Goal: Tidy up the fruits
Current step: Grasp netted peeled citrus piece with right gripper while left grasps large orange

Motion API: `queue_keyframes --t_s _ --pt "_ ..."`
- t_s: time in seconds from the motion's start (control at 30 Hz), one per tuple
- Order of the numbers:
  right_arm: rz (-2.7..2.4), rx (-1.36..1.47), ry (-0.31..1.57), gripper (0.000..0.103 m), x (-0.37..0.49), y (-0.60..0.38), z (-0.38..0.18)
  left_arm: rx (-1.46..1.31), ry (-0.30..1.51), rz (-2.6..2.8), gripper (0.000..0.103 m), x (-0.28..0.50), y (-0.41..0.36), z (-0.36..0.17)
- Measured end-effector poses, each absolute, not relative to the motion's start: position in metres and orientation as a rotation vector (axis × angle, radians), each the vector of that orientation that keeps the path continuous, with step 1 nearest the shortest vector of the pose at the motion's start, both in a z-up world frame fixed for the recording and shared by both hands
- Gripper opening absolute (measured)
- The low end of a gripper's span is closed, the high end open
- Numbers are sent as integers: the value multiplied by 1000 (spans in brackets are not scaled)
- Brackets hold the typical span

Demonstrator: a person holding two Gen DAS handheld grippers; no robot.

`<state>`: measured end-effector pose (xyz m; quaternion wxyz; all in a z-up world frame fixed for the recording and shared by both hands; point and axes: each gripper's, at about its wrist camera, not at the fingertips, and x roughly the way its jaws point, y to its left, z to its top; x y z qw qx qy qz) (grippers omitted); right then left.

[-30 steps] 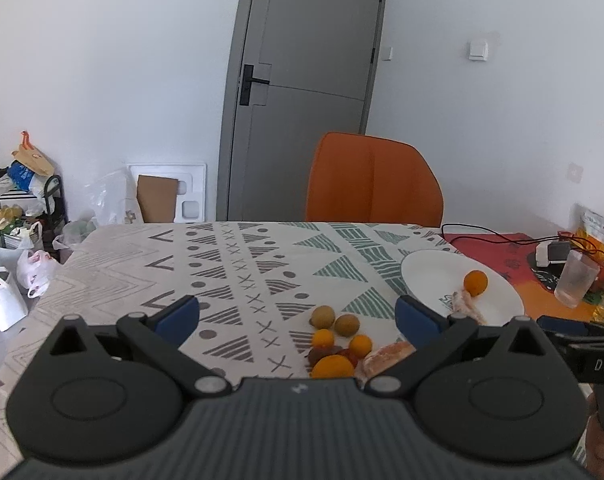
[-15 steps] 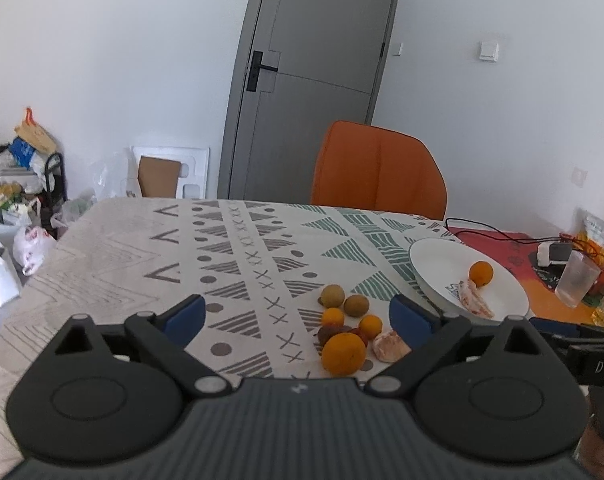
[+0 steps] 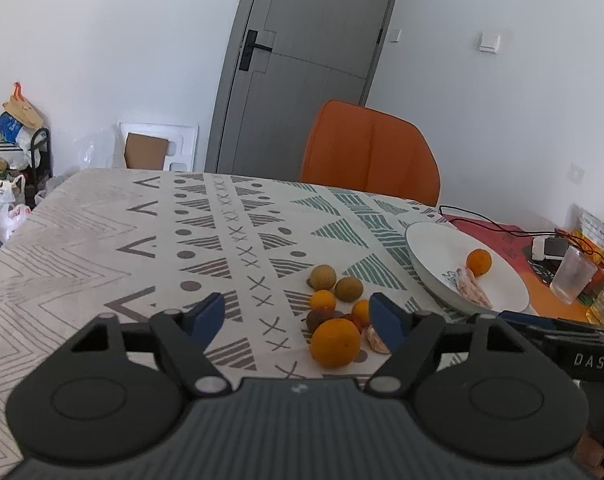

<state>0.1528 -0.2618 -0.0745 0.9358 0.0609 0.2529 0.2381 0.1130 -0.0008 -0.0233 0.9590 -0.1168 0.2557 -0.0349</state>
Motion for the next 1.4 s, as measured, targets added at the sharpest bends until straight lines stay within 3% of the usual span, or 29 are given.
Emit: queue_keyframes --t_s 0.33,1.1,1.17,1.2,1.4 --pt "495 107 562 80 173 -249 -86 -256 560 -75 50 131 7 -36" --pt "517 -36 633 82 204 -204 -113 -282 624 -112 42 161 16 -54" --pt "512 -59 627 77 204 -202 -112 -288 623 -123 42 164 16 -54" --pt "506 -68 624 67 203 -202 -112 -291 622 -130 42 165 15 -53" --pt "507 -58 622 63 203 -209 -110 -304 629 -165 43 164 8 -52"
